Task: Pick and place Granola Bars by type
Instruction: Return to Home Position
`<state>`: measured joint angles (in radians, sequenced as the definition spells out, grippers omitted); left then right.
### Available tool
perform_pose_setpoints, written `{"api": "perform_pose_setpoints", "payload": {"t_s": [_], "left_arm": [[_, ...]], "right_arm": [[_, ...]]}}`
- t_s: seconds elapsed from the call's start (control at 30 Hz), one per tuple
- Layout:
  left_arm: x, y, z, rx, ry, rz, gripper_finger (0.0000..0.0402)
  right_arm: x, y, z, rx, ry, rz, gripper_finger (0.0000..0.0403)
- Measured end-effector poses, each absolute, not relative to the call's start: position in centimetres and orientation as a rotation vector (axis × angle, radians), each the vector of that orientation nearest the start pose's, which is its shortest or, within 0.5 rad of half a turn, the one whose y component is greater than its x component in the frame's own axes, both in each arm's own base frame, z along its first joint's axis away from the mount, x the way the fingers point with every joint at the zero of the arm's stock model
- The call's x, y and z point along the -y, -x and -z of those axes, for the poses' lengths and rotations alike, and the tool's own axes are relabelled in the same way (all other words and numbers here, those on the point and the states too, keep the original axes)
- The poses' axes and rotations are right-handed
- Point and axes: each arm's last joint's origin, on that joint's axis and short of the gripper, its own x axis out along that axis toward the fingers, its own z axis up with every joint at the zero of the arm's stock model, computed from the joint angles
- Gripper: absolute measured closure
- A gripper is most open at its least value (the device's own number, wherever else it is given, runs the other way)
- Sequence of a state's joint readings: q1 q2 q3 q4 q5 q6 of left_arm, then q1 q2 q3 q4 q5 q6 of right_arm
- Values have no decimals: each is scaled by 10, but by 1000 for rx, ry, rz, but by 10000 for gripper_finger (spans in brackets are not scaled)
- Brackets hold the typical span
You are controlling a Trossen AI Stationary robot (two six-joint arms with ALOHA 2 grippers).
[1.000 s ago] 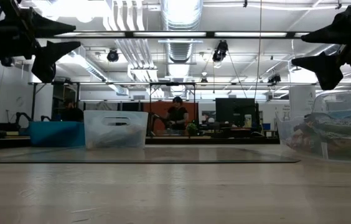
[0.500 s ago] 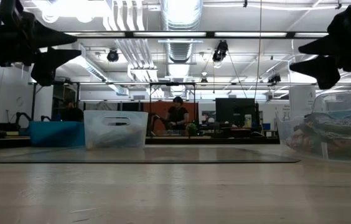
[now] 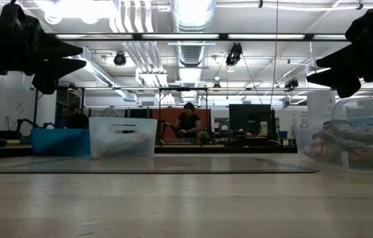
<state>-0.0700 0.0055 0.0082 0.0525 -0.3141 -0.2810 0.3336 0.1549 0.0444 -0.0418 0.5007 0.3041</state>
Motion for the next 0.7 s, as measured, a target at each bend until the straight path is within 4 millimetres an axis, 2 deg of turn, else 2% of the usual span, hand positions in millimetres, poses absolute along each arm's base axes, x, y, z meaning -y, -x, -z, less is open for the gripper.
{"api": "perform_pose_setpoints", "payload": {"t_s": [0.7], "left_arm": [[-2, -102, -163, 0, 282, -248, 243]], "right_arm": [[-21, -103, -159, -161, -177, 197, 144]]}}
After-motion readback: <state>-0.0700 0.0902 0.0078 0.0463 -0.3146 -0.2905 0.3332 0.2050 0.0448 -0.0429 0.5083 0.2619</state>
